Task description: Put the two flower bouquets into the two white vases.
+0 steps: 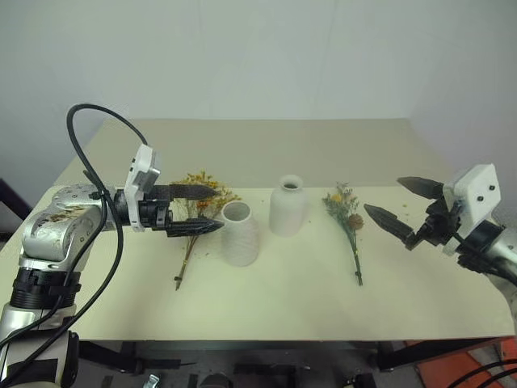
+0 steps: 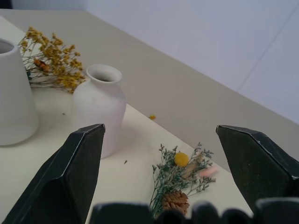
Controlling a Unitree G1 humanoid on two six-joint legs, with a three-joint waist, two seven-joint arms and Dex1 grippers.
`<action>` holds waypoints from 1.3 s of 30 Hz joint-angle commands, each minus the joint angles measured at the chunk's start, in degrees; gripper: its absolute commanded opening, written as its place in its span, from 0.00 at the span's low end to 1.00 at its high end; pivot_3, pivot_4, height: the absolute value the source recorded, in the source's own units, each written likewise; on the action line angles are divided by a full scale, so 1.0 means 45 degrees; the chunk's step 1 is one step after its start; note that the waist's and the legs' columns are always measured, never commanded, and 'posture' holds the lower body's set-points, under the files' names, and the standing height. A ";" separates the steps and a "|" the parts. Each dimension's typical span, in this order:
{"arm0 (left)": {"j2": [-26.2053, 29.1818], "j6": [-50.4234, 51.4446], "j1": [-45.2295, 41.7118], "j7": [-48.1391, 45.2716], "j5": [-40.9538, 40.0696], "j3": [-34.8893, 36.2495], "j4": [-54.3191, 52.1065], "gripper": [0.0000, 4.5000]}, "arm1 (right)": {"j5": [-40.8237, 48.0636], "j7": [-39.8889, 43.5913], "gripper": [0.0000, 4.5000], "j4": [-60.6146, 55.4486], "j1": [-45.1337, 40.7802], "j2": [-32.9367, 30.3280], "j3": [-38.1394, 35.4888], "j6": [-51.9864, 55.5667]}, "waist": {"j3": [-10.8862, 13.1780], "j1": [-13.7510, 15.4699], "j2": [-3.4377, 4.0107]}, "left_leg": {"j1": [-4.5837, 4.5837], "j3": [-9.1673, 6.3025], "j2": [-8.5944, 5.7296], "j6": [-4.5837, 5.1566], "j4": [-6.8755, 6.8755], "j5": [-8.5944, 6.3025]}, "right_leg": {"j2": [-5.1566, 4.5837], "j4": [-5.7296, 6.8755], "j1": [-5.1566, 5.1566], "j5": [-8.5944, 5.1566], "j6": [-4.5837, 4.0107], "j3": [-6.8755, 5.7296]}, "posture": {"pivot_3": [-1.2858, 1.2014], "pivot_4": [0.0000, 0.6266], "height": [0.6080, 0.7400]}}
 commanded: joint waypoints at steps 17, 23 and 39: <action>0.1402 0.0825 -0.0486 0.0989 -0.0206 0.0750 -0.1380 1.00 | 0.0318 0.1325 0.99 0.2616 -0.2684 -0.1919 0.1854 0.2073 | 0.0006 0.0119 -0.0002 | -0.0004 0.0017 0.0006 -0.0001 -0.0001 0.0000 | 0.0004 0.0004 -0.0016 -0.0016 0.0029 0.0005 | 0.52 0.24 1.00; 0.0489 0.1671 -0.5119 0.0462 0.1320 -0.2121 0.0873 1.00 | 0.0257 0.0017 0.99 0.3527 -0.5372 -0.2348 0.3529 0.6084 | 0.0008 0.0143 -0.0001 | -0.0052 0.0021 -0.0009 -0.0005 0.0010 0.0003 | -0.0002 0.0001 -0.0059 0.0016 0.0012 0.0006 | 0.52 0.24 1.00; -0.3272 0.1179 -0.9152 -0.1349 0.3574 -0.4884 0.5001 1.00 | -0.1412 -0.0240 0.99 0.7912 -0.9608 -0.1452 0.8676 1.0759 | 0.0017 -0.0226 0.0010 | -0.0148 0.0044 -0.0008 -0.0002 0.0023 0.0004 | 0.0001 0.0042 -0.0181 0.0018 0.0004 0.0033 | 0.52 0.24 1.00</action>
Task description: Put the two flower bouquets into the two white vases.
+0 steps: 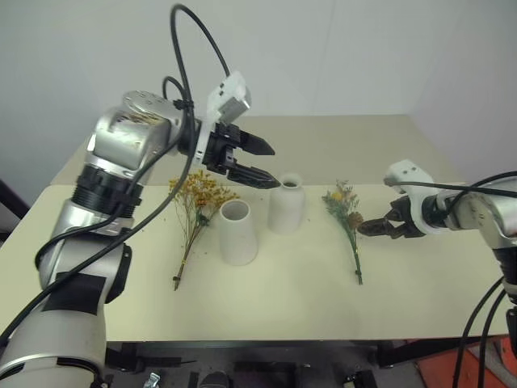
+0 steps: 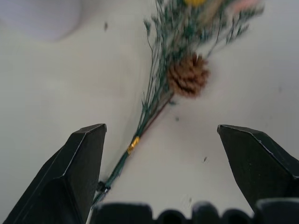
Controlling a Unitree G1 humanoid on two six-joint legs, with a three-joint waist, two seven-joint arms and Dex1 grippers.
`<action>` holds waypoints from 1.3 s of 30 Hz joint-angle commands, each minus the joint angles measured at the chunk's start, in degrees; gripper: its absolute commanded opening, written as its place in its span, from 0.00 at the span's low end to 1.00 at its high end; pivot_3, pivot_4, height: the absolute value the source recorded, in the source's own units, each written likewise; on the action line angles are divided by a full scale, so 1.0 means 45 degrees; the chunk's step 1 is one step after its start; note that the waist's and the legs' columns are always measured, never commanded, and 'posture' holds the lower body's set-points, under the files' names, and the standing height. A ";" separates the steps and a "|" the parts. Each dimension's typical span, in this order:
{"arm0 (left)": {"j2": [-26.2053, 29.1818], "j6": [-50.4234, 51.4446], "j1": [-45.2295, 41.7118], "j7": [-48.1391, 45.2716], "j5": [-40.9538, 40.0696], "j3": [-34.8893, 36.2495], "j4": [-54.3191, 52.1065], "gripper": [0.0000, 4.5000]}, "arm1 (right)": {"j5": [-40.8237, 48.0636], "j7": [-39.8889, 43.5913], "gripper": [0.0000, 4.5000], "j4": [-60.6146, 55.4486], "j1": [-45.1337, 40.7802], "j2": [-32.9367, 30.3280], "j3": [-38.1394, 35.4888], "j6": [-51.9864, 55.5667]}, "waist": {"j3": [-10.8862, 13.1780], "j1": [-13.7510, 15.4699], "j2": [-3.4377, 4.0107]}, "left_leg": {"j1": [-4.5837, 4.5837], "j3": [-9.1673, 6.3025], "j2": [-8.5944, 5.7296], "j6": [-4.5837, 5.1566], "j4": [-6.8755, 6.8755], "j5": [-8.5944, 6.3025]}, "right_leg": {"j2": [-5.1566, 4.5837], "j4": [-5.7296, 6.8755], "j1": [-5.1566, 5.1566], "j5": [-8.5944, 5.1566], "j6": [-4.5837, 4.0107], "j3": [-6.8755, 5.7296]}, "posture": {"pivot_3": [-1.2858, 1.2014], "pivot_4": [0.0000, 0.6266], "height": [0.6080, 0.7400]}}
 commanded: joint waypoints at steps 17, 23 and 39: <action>-0.1217 -0.0712 0.0039 -0.0653 0.0797 -0.0057 -0.0109 1.00 | -0.2390 -0.0462 0.91 0.3317 -0.1048 0.3002 0.2214 -0.0388 | 0.0005 -0.0081 0.0011 | -0.0045 0.0008 -0.0003 0.0000 0.0021 0.0001 | -0.0002 0.0044 -0.0072 0.0005 -0.0001 0.0016 | 0.52 0.24 1.00; -0.1072 -0.0514 0.0182 -0.0570 0.0836 0.0084 -0.0308 1.00 | -0.2842 -0.0328 0.50 0.3610 -0.0806 0.3243 0.2180 -0.0681 | 0.0003 -0.0104 0.0013 | -0.0032 0.0008 0.0001 0.0000 0.0034 0.0001 | 0.0005 0.0053 -0.0061 0.0010 0.0003 0.0018 | 0.52 0.24 1.00; -0.0420 -0.0085 0.0853 -0.0045 0.0842 0.0277 -0.0820 1.00 | -0.3909 -0.4654 0.00 0.5007 -0.2085 0.4855 -0.4307 -0.1135 | 0.0003 -0.0074 0.0015 | -0.0065 0.0011 -0.0005 -0.0001 0.0038 0.0001 | -0.0003 0.0064 -0.0101 0.0015 -0.0004 0.0027 | 0.52 0.24 1.00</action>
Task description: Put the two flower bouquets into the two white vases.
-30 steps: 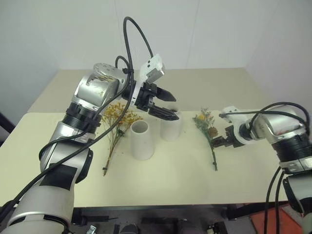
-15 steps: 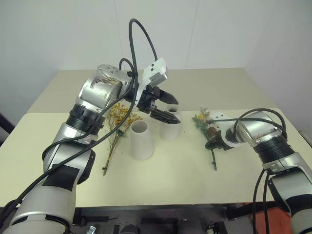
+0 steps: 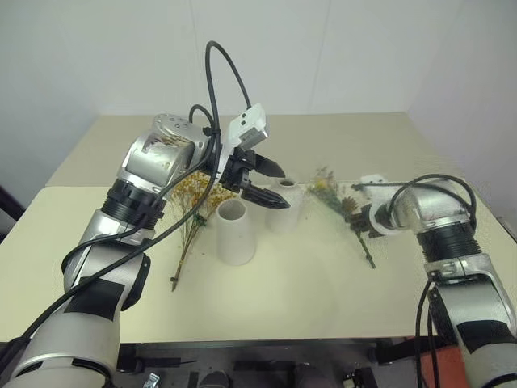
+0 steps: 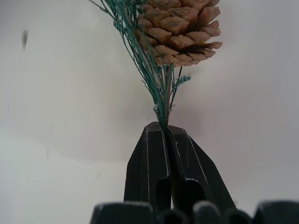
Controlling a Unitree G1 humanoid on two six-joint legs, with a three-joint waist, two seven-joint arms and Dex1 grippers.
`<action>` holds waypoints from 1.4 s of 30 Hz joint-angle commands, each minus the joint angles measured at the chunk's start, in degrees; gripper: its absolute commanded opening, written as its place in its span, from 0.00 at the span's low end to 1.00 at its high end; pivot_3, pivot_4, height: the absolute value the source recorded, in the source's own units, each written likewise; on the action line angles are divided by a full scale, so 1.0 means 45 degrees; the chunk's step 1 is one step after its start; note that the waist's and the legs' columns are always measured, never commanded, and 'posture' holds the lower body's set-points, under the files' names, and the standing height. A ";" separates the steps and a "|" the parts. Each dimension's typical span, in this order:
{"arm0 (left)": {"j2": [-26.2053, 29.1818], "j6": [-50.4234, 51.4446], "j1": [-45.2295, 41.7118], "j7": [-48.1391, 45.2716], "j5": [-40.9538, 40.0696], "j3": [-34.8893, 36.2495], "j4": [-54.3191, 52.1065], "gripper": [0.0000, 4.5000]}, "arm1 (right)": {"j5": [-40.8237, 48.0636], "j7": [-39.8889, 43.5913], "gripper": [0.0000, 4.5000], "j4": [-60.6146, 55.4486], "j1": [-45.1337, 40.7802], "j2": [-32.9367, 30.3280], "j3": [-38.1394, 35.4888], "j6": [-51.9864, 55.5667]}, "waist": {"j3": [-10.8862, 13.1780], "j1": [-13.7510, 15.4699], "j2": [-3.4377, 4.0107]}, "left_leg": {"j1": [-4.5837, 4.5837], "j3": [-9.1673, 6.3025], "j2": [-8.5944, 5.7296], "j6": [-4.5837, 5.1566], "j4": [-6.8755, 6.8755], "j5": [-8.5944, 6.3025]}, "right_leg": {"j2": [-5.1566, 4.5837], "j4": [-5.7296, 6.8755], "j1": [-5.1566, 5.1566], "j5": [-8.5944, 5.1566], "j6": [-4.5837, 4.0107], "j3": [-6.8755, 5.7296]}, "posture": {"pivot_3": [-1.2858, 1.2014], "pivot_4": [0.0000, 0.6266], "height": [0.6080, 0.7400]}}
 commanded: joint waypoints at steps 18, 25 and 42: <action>0.0699 0.0781 0.0451 0.1861 0.0893 0.0478 0.0018 1.00 | 0.2855 -0.2255 0.00 -0.5555 -0.0250 0.4854 -0.5129 -0.8847 | 0.0000 -0.0136 0.0007 | -0.0003 0.0059 0.0004 -0.0006 -0.0005 0.0005 | 0.0005 0.0154 -0.0065 0.0005 -0.0005 0.0062 | 0.52 0.24 1.00; 0.0753 0.1477 0.0524 0.2374 0.0823 0.0531 -0.0282 1.00 | 0.3250 -0.1526 0.00 -0.6586 0.0671 0.5422 -0.3800 -0.9310 | 0.0000 -0.0227 0.0008 | -0.0001 0.0059 0.0004 -0.0006 -0.0005 0.0005 | 0.0006 0.0158 -0.0065 0.0005 -0.0005 0.0064 | 0.52 0.24 1.00; 0.0752 0.1643 0.0549 0.2510 0.0741 0.0542 -0.0461 1.00 | 0.2698 -0.1513 0.00 -0.6208 0.1783 0.5994 -0.2265 -1.0653 | 0.0000 -0.0305 0.0008 | 0.0006 0.0060 0.0004 -0.0008 -0.0005 0.0005 | 0.0008 0.0166 -0.0066 0.0005 -0.0004 0.0069 | 0.52 0.24 1.00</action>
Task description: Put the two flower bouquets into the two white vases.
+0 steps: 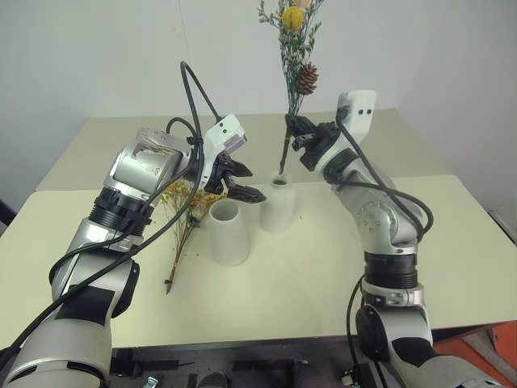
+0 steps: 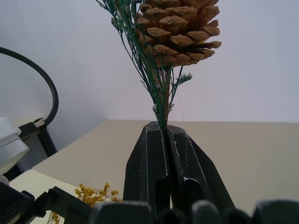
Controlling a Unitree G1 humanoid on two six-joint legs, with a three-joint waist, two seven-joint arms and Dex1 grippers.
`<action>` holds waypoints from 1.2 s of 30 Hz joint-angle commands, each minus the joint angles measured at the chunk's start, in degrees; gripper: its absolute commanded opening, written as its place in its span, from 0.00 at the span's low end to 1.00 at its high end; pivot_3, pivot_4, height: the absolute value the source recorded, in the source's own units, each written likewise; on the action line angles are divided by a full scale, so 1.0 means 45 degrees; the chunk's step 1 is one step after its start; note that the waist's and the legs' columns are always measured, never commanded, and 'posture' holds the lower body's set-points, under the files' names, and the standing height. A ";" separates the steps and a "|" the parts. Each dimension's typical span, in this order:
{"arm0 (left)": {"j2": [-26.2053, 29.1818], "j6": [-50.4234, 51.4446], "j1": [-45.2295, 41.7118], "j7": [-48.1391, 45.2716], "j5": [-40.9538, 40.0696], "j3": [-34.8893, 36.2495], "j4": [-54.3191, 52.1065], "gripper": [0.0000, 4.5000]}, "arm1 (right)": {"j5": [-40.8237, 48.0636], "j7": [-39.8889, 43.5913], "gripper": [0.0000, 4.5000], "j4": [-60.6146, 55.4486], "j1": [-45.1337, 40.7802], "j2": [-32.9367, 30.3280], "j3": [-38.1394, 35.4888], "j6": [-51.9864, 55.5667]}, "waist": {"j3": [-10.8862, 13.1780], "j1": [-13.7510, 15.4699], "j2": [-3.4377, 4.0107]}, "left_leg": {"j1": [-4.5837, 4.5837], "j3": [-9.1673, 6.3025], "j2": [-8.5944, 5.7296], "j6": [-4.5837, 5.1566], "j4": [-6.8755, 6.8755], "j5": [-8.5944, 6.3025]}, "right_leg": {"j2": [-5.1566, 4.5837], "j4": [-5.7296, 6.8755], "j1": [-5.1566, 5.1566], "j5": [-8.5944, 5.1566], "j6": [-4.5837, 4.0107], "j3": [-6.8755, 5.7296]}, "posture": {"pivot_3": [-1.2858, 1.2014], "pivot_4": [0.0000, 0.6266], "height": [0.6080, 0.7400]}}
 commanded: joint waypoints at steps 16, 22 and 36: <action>0.0322 -0.0092 -0.0080 -0.0028 -0.0041 0.0436 -0.0528 1.00 | -0.1321 0.0724 0.38 0.0191 0.1251 -0.0087 0.1350 -0.2343 | 0.0000 -0.0006 0.0000 | 0.0001 0.0003 0.0000 -0.0001 0.0000 0.0001 | 0.0000 0.0001 -0.0001 0.0000 0.0000 0.0004 | 0.52 0.24 1.00; 0.0410 -0.0072 -0.0033 0.0000 -0.0066 0.0534 -0.0577 1.00 | -0.1376 0.0725 0.82 -0.0303 0.1636 -0.0328 0.1377 -0.2204 | 0.0000 -0.0004 0.0000 | 0.0001 0.0003 0.0001 -0.0001 0.0000 0.0000 | 0.0001 0.0000 0.0000 0.0000 0.0000 0.0004 | 0.52 0.24 1.00; 0.1753 0.1143 0.0999 0.0540 -0.0437 0.1589 -0.2441 1.00 | -0.0934 0.1335 1.00 -0.1562 0.2079 -0.1539 0.1209 -0.1328 | 0.0000 -0.0018 0.0000 | 0.0003 0.0004 0.0002 -0.0001 0.0000 0.0000 | 0.0001 0.0002 -0.0001 0.0000 0.0000 0.0007 | 0.52 0.24 1.00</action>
